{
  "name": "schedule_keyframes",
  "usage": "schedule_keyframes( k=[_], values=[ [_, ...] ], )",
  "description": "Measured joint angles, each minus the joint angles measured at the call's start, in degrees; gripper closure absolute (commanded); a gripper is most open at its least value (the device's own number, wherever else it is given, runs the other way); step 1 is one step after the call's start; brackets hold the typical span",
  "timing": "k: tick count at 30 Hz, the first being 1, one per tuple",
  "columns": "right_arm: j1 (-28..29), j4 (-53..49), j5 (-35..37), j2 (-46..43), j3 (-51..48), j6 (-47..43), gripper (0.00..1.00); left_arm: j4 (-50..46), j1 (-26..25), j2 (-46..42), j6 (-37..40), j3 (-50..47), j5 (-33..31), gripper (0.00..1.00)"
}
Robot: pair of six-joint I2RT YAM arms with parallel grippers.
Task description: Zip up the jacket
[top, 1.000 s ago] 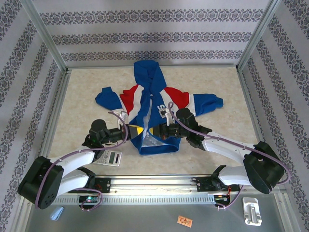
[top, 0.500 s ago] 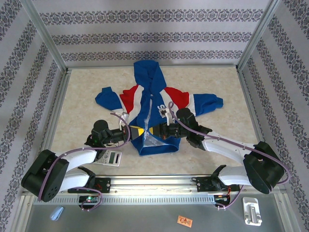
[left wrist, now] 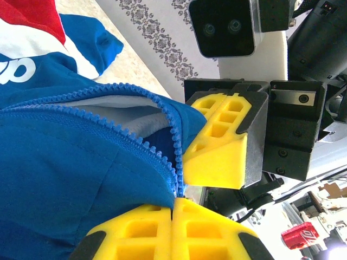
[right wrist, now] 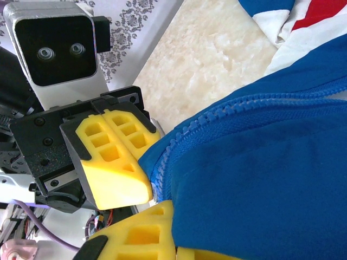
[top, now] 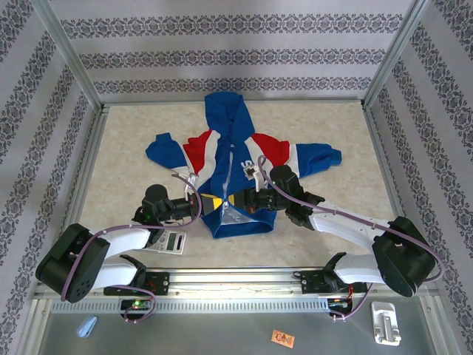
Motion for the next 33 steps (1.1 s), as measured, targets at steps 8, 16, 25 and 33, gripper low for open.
schedule_keyframes(
  k=[8,16,25,33],
  values=[
    [-0.3,0.0,1.0,0.0,0.0,1.1,1.00,0.0,0.0,0.3,0.0,-0.1,-0.5,1.00],
    [-0.3,0.0,1.5,0.0,0.0,1.3,1.00,0.1,-0.4,0.1,0.0,-0.9,-2.6,1.00],
    [-0.3,0.0,1.7,0.0,0.0,1.3,1.00,-0.4,-0.4,-4.8,1.0,-1.3,-5.6,1.00],
    [-0.3,0.0,1.7,0.1,0.0,1.3,1.00,-3.0,-0.4,-6.0,2.2,-1.3,-5.9,1.00]
  ],
)
